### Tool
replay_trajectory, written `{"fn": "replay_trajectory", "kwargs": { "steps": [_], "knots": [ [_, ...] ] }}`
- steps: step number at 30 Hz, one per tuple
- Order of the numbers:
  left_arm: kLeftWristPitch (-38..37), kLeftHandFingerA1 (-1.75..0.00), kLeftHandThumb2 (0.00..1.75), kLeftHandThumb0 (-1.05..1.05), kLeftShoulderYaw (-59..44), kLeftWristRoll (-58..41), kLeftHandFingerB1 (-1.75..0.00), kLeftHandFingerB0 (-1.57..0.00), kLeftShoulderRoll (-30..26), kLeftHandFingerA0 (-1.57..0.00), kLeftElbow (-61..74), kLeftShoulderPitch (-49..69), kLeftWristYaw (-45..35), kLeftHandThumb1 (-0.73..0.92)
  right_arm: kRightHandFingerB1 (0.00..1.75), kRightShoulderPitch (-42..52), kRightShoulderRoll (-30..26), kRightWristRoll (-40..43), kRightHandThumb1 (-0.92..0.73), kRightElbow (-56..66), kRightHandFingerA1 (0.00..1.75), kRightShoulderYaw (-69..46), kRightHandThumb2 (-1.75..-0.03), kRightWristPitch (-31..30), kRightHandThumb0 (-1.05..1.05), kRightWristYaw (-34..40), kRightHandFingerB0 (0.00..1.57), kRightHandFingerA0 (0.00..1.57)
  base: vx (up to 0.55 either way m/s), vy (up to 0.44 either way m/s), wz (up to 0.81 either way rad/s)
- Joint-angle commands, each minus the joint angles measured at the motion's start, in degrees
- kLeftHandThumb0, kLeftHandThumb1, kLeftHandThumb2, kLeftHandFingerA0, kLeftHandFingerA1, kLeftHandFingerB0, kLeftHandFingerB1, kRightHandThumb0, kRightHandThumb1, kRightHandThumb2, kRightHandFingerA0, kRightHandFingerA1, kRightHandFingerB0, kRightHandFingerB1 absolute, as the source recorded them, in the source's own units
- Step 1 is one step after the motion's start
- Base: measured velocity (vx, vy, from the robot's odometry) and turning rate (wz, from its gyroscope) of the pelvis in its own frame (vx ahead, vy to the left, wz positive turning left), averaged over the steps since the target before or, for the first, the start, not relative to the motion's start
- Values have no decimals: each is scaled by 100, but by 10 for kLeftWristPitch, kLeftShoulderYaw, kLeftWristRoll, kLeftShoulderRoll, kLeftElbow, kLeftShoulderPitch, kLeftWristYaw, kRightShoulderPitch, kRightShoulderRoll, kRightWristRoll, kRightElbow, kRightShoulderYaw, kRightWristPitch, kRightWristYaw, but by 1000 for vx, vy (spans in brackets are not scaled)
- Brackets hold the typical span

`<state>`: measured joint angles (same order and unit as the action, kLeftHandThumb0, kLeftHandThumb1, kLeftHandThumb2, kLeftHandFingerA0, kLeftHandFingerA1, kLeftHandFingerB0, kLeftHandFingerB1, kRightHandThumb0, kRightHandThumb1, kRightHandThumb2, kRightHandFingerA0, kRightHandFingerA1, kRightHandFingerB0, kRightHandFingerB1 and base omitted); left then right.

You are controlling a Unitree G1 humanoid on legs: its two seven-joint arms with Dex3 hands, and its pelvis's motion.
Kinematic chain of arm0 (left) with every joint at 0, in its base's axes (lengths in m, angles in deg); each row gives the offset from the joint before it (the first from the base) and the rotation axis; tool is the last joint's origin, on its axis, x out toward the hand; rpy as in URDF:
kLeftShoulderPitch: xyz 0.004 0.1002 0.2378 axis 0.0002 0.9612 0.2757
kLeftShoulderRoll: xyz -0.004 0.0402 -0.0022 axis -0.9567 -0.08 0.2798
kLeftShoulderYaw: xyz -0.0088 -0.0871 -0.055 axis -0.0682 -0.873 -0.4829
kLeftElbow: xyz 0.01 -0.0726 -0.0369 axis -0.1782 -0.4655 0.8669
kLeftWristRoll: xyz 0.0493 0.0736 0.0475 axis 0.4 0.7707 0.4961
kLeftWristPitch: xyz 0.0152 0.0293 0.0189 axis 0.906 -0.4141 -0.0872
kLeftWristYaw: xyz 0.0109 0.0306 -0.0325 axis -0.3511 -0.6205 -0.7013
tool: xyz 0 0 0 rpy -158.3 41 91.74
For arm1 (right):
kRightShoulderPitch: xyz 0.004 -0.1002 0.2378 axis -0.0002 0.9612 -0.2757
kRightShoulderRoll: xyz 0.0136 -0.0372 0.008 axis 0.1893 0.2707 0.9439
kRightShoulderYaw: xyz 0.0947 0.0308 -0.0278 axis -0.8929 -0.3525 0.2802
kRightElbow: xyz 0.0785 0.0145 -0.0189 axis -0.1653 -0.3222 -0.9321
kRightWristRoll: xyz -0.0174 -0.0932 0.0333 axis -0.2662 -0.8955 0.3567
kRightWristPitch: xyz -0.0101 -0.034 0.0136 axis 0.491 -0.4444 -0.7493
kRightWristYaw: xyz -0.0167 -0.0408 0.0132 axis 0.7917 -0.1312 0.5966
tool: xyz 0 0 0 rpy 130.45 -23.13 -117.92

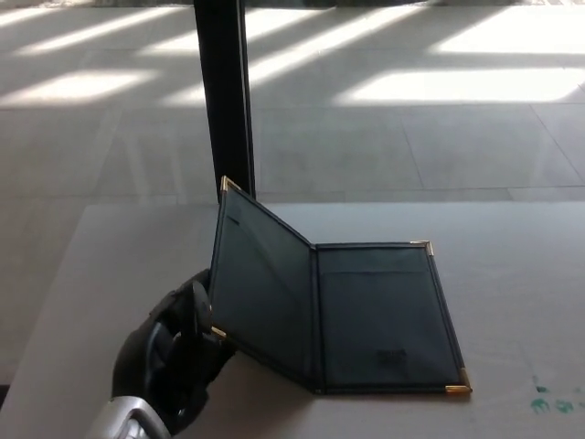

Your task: The robot uses its left hand to push the cover of the diary kept in the middle of the desk to close it

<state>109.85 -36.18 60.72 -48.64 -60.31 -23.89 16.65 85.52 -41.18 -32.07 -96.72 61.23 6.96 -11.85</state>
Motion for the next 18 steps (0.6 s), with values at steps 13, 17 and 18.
{"fn": "replay_trajectory", "kwargs": {
  "steps": [13, 17, 18],
  "knots": [
    [-2, -55, 115, -73, 98, -67, -41, -3, 153, -16, 1, 52, 109, 83, 52, 6, -19, 4, -77, 23, 64, 3, -64, -15, -87, -2, 61, 78, 0, 0, 0],
    [-26, -54, 111, -75, 121, -44, -45, -9, 167, -19, -36, -38, 124, 80, 51, 6, -17, 0, -78, 22, 62, 6, -64, -17, -87, 1, 59, 79, 0, 0, 0],
    [-25, -55, 111, -75, 127, -36, -46, -12, 171, -23, -42, -59, 134, 80, 51, 1, -18, -1, -77, 10, 61, 7, -64, -12, -85, 2, 60, 79, 0, 0, 0]
  ]
}}
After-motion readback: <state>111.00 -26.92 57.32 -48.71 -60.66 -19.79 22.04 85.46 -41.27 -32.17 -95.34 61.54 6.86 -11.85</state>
